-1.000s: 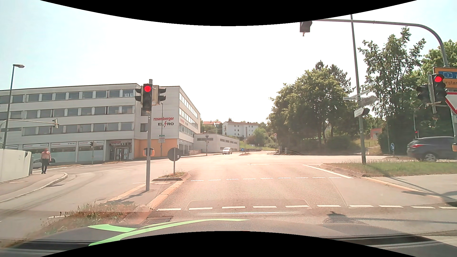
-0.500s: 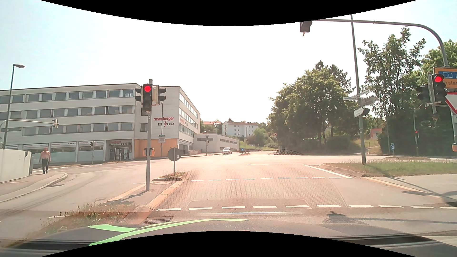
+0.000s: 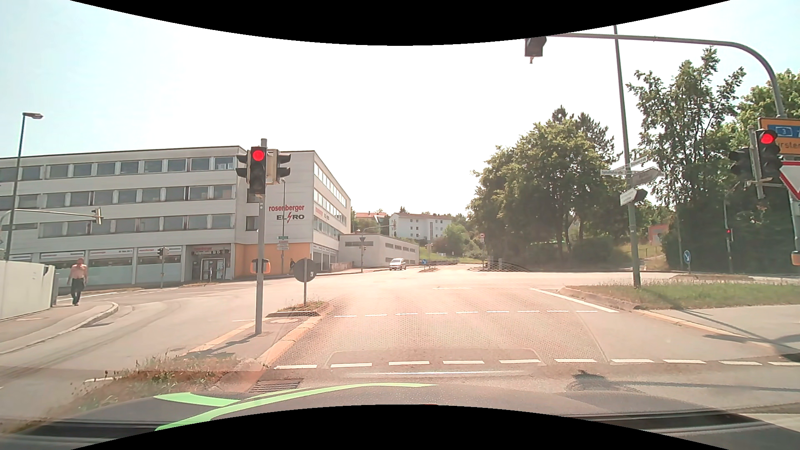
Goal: Follow the waypoints while adhering to traffic rules and regulations
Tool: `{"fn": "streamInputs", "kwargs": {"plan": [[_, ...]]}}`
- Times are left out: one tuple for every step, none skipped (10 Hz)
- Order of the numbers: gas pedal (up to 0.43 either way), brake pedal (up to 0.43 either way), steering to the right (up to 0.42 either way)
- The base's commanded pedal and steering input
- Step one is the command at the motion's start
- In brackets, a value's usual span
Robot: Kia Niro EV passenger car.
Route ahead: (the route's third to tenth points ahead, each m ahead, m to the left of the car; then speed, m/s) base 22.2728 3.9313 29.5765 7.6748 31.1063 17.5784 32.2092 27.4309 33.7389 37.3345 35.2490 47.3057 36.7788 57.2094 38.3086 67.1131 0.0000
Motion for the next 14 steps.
{"fn": "streamInputs", "kwargs": {"plan": [[0.0,0.372,-0.008],[0.0,0.372,-0.008],[0.0,0.372,-0.008],[0.0,0.372,-0.008],[0.0,0.372,-0.008],[0.0,0.372,-0.008],[0.0,0.372,-0.008],[0.0,0.372,-0.008],[0.0,0.372,-0.008],[0.0,0.372,-0.008],[0.0,0.372,-0.008],[0.0,0.372,-0.008],[0.0,0.372,-0.008],[0.0,0.372,-0.008]]}}
